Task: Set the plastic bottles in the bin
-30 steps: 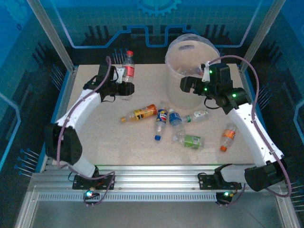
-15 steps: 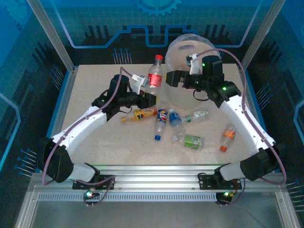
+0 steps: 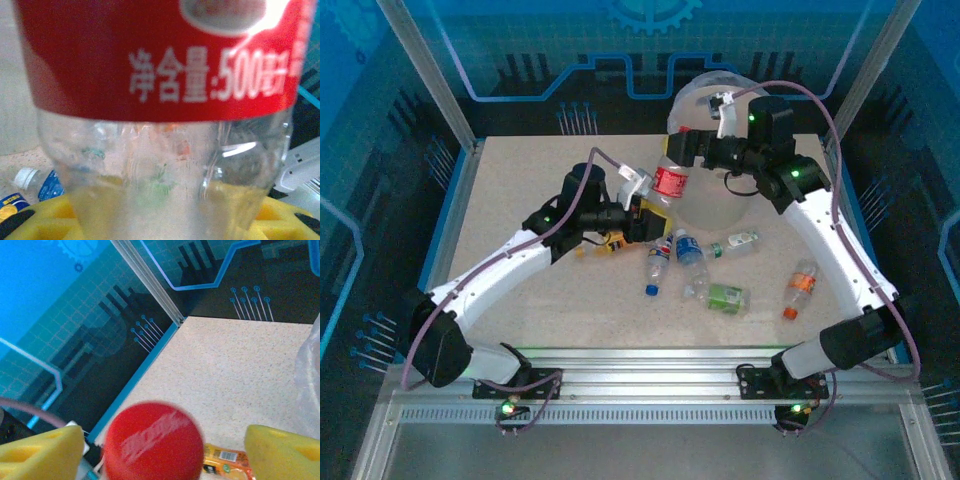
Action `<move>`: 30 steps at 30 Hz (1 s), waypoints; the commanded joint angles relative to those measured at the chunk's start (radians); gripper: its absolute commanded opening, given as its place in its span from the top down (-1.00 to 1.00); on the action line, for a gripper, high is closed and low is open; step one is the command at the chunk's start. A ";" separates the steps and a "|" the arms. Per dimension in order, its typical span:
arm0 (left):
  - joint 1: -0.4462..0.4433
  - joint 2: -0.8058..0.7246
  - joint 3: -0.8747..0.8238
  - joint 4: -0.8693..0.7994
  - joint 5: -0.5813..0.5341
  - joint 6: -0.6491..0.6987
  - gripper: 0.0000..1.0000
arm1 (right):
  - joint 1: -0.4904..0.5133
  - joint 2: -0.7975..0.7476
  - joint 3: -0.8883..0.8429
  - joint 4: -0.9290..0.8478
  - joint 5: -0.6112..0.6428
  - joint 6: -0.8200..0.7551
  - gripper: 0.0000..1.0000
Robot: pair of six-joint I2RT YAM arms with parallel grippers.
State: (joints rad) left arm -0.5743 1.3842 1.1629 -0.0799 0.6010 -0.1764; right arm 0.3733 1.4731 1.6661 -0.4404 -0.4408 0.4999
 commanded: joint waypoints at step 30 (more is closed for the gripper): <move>-0.008 -0.187 -0.135 0.131 -0.296 -0.005 -0.98 | 0.012 0.165 0.513 -0.283 0.318 -0.253 0.90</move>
State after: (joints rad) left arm -0.5789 1.2484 1.0626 -0.0128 0.4118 -0.1623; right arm 0.3790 1.6012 2.0701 -0.6472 -0.2584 0.3386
